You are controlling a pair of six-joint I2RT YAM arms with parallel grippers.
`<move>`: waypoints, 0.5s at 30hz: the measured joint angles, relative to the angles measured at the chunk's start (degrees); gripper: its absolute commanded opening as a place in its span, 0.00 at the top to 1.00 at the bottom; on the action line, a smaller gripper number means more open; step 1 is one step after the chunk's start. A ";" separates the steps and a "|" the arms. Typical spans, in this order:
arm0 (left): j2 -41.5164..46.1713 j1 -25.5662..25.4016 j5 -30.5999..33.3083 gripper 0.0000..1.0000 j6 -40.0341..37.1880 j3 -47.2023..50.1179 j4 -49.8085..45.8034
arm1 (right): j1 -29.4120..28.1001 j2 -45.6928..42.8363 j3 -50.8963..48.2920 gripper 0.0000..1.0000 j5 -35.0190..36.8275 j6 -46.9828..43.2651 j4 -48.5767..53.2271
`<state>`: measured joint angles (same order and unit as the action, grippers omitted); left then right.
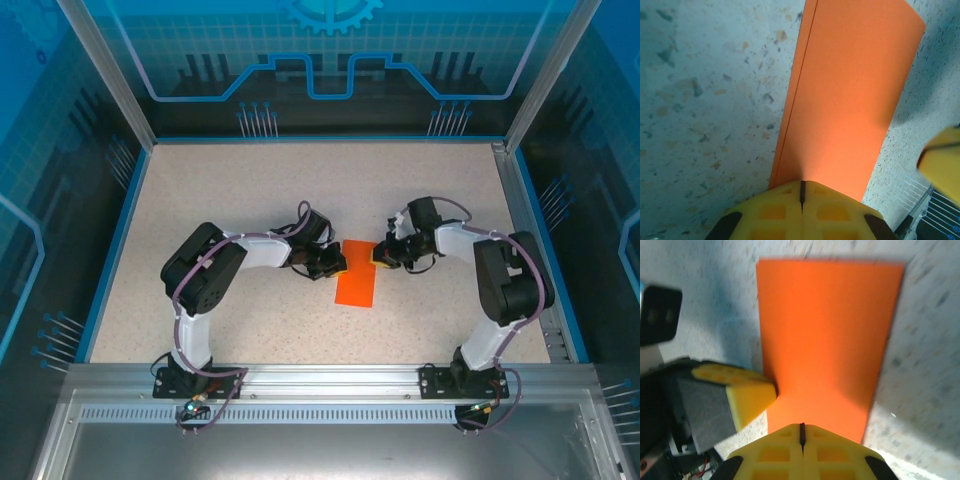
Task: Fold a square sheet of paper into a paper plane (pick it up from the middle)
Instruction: Fold the square sheet of paper in half at the center of the table.
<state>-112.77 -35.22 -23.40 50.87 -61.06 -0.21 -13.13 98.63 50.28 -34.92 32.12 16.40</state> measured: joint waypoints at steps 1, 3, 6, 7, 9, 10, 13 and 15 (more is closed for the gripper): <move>0.00 0.00 0.00 1.00 0.00 0.00 0.00 | -0.66 -0.63 -1.29 0.98 0.00 0.02 -0.44; 0.00 0.00 0.00 1.00 0.00 0.00 0.00 | -1.95 -1.07 -4.04 0.98 0.04 0.24 -0.92; 0.00 0.00 0.00 1.00 0.00 0.00 0.00 | -3.50 -1.07 -8.33 0.97 0.02 0.68 -1.68; 0.00 -0.02 -0.02 1.00 -0.02 0.00 0.02 | -3.67 -1.22 -9.35 0.97 -0.92 0.92 -2.75; 0.00 -0.09 0.00 1.00 0.00 0.00 0.02 | -3.87 -2.23 -10.69 0.97 -1.05 1.16 -4.63; 0.00 -0.11 0.00 1.00 0.00 0.00 0.02 | -4.02 -2.56 -11.17 0.97 -1.05 1.29 -5.07; 0.00 -0.20 0.00 1.00 0.00 0.00 0.04 | -4.68 -4.37 -12.31 0.96 -0.22 1.29 -4.61; 0.00 -0.20 0.00 1.00 0.00 0.00 0.04 | -5.03 -6.67 -13.03 0.95 0.24 1.29 -3.17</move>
<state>-112.77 -35.42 -23.40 50.87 -61.06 -0.16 -18.15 91.96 37.26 -34.68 33.41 13.23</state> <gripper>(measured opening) 0.046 0.048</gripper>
